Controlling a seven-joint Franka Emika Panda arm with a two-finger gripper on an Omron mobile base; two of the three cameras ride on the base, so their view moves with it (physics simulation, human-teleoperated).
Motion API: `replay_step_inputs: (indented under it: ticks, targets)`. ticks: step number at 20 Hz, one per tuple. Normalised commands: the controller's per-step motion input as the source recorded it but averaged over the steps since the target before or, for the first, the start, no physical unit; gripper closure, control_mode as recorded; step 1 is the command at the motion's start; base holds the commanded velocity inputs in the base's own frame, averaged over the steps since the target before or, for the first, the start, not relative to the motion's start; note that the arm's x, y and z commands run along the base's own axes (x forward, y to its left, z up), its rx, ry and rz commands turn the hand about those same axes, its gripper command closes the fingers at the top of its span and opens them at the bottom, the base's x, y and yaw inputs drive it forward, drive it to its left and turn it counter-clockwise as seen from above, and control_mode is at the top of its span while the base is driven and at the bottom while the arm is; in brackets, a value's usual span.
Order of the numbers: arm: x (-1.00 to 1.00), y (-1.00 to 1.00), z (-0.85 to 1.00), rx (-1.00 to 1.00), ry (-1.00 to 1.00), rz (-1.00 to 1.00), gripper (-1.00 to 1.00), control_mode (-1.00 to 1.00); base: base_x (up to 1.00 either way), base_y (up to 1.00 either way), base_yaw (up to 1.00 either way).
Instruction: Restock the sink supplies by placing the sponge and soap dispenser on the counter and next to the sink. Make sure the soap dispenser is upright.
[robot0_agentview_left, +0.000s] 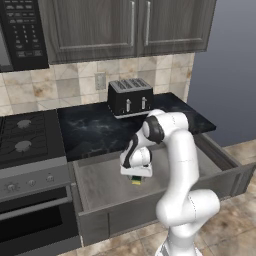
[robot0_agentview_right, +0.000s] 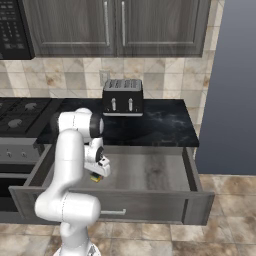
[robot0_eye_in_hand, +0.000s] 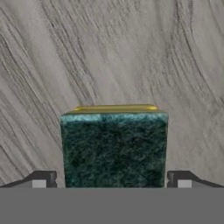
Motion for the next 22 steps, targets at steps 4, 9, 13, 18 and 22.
replay_step_inputs:
  ticks: [4,9,13,18,22]
  targets:
    - [0.00,0.00,-0.20,0.00,0.00,0.00,-1.00,-1.00,0.00,0.00,0.00]
    - [0.00,0.03,-0.22,-0.01,0.00,0.00,1.00,-1.00,0.00,0.00,0.00]
    - [0.00,0.00,-0.10,0.00,0.00,0.00,1.00,-1.00,0.00,0.00,0.00]
    - [0.00,0.00,0.00,0.00,0.00,0.00,1.00,-1.00,0.00,0.00,0.00]
    - [-0.16,-0.01,0.00,0.00,-0.02,0.00,1.00,-1.00,0.00,0.00,0.00]
